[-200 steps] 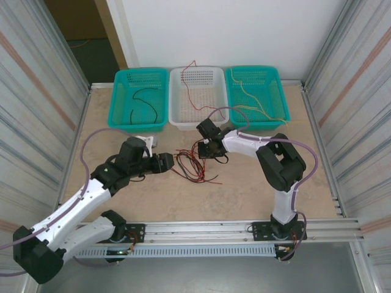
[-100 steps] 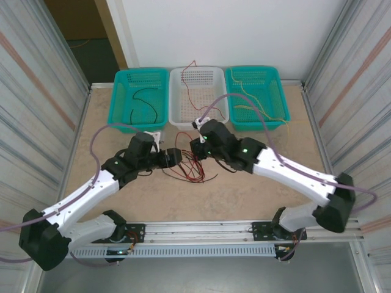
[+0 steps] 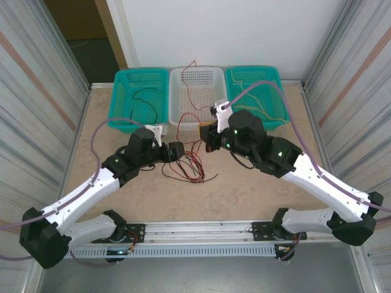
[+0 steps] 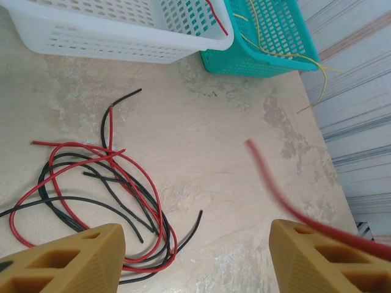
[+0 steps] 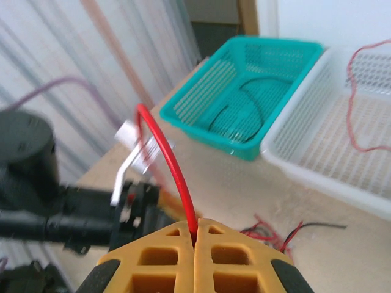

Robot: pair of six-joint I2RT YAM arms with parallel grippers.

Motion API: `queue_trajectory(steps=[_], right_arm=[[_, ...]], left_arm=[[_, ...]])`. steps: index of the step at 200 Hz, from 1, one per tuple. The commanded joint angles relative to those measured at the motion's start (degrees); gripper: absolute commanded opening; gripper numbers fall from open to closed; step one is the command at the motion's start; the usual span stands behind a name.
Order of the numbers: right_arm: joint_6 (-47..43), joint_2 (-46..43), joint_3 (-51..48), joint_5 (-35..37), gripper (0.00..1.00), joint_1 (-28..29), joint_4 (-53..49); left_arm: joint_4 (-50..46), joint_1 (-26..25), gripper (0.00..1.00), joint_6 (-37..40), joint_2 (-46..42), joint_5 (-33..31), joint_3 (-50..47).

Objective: Untangle the cables

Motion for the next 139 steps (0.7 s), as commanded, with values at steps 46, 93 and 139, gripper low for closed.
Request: queue_trajectory(steps=[46, 93, 139], right_arm=[[-2.1, 15.5, 14.8, -1.8, 0.04, -16.6, -0.3], [-0.8, 32.4, 27.2, -5.9, 0.07, -25.8, -0.3], [0.3, 49.1, 48.8, -9.6, 0.47, -29.5, -15.2]], left_arm=[[-10.3, -0.2, 0.65, -5.6, -6.9, -10.3, -5.2], [-13.6, -0.3, 0.6, -8.6, -8.9, -10.1, -7.2], [-17.4, 0.8, 0.62, -6.7, -8.0, -10.8, -7.3]])
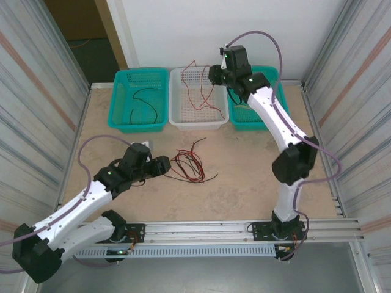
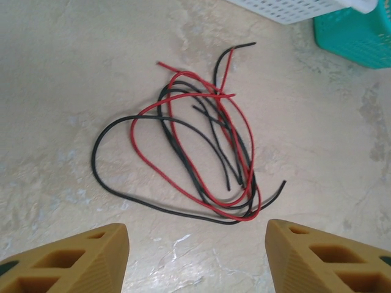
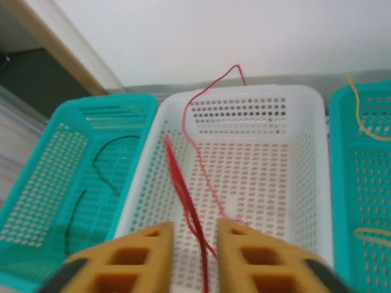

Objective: Untangle the cables

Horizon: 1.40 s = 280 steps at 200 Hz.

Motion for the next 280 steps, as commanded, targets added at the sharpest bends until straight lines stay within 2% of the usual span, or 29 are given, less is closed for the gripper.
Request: queue_trajectory(steps=[1, 7, 23, 41, 67, 100, 121, 146, 192, 227, 261, 280], right_arm=[[0.1, 4.6, 8.5, -1.9, 0.48, -0.1, -10.2], [-0.2, 4.2, 7.6, -1.7, 0.52, 0.2, -11.0], [-0.8, -0.2, -0.8, -1.0, 0.53, 1.9, -8.3], [-0.5, -8.5, -15.7, -0.8, 0.55, 4.7, -3.6], [2.9, -18.6, -36.2, -1.8, 0.55, 9.6, 2.6], [6.6, -18.4, -48.0, -3.0, 0.52, 14.9, 3.8], [7.3, -14.1, -49.9, -4.1, 0.5, 16.8, 4.9], [7.6, -7.9, -48.4, -4.4, 0.42, 17.1, 4.0], [7.9, -2.3, -46.5, -5.9, 0.4, 16.9, 4.2], [8.2, 0.2, -45.4, -8.3, 0.21, 16.3, 3.8], [7.1, 1.4, -44.3, -10.7, 0.12, 16.4, 3.8], [6.6, 0.6, -44.6, -11.4, 0.0, 16.8, 4.2]], left_arm=[[-3.4, 1.0, 0.62, 0.8, 0.7, -1.4, -0.1], [-4.1, 1.6, 0.62, 1.3, 1.8, -0.7, 0.3], [-5.3, 3.4, 0.59, 2.4, 4.8, 0.6, 1.1], [-4.7, 4.7, 0.54, 2.9, 6.9, 2.0, 1.6], [-2.1, 4.9, 0.52, 2.7, 6.6, 2.5, 1.5], [-0.3, 5.2, 0.5, 2.0, 6.7, 3.6, 2.0], [-0.3, 5.2, 0.49, 1.4, 6.0, 4.7, 2.2], [-1.4, 5.2, 0.48, 0.5, 2.8, 5.1, 1.4], [-5.3, 5.4, 0.5, 0.3, -5.7, 3.7, -1.4], [-5.7, 6.5, 0.5, 0.9, -7.2, 4.6, -1.5], [-2.3, 6.7, 0.51, 1.9, -5.6, 7.9, -0.7], [-0.3, 6.6, 0.53, 2.8, -4.6, 9.8, -0.2]])
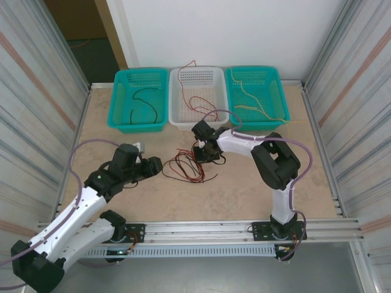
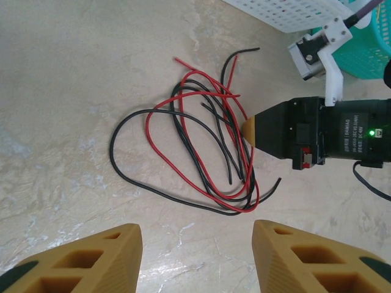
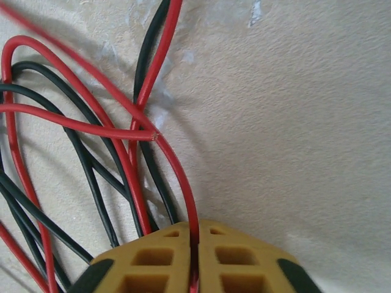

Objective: Untangle the cables

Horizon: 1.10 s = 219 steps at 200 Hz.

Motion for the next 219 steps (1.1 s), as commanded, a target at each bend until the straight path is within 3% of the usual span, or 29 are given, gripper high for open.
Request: queue_trajectory(steps=[1, 32, 87, 114, 167, 219], right_arm=[[-0.5, -0.1, 1.1, -2.1, 0.0, 0.3, 0.0], [0.7, -8.6, -3.8, -0.4, 0.0, 2.8, 4.4], [-2.3, -31.6, -6.5, 5.4, 0.0, 9.7, 8.2], [-3.3, -37.8, -4.0, 6.3, 0.0, 9.8, 7.9], [-5.8, -38.9, 7.3, 5.6, 0.0, 4.3, 5.6], [-6.0, -32.0, 21.3, 6.8, 0.0, -6.0, 5.2]], left_arm=[[3.3, 0.2, 0.53, 1.8, 1.0, 3.5, 0.7], [9.3, 0.2, 0.58, 3.7, 1.7, 9.3, 0.8], [16.1, -1.3, 0.59, 11.2, 3.2, 16.0, 6.4], [15.3, -5.1, 0.63, 16.1, 7.0, 14.5, 11.7], [16.4, -11.2, 0.62, 17.2, 13.4, 10.7, 13.3], [14.4, -12.8, 0.6, 16.5, 9.6, 6.4, 10.7]])
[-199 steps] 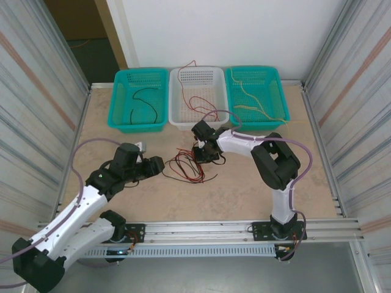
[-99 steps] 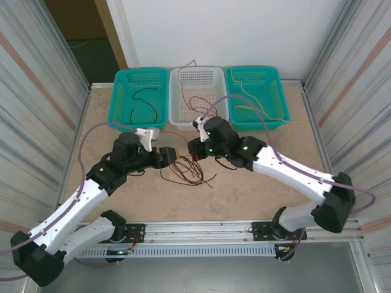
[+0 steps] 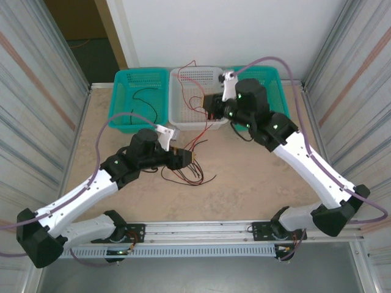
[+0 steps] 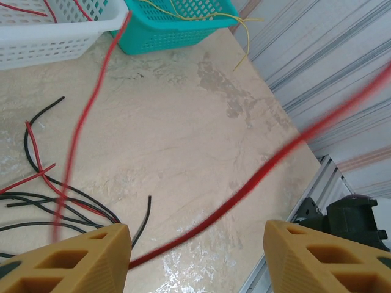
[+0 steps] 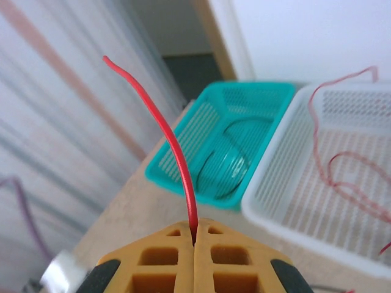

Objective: Untangle the cables

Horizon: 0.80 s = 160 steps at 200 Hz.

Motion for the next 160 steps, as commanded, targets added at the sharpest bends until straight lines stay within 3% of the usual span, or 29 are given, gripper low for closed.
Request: queue_trajectory(steps=[1, 44, 108, 127, 148, 160], right_arm=[[-1.4, 3.1, 5.3, 1.3, 0.0, -3.7, 0.3], [0.2, 11.1, 15.3, -0.8, 0.0, -10.6, 1.5], [0.2, 23.8, 29.8, -0.5, 0.02, -14.7, 0.6], [0.4, 29.4, 35.4, 0.4, 0.02, -15.8, -2.4], [2.1, 35.8, 42.1, 1.5, 0.01, -17.0, -6.9], [3.0, 38.6, 43.8, 1.4, 0.05, -17.5, -8.1]], left_arm=[[-0.8, -0.4, 0.6, 0.8, -3.4, -3.3, -1.9], [-2.3, -0.3, 0.61, -0.3, -5.8, -4.5, -5.0], [-1.7, -0.3, 0.6, -4.1, -6.7, -6.4, -7.5], [-5.4, -0.3, 0.6, -6.1, -6.8, -11.6, -6.9], [-13.3, -0.2, 0.61, -9.3, -8.0, -21.4, -6.2], [-15.6, 0.6, 0.62, -10.2, -9.3, -23.0, -6.4]])
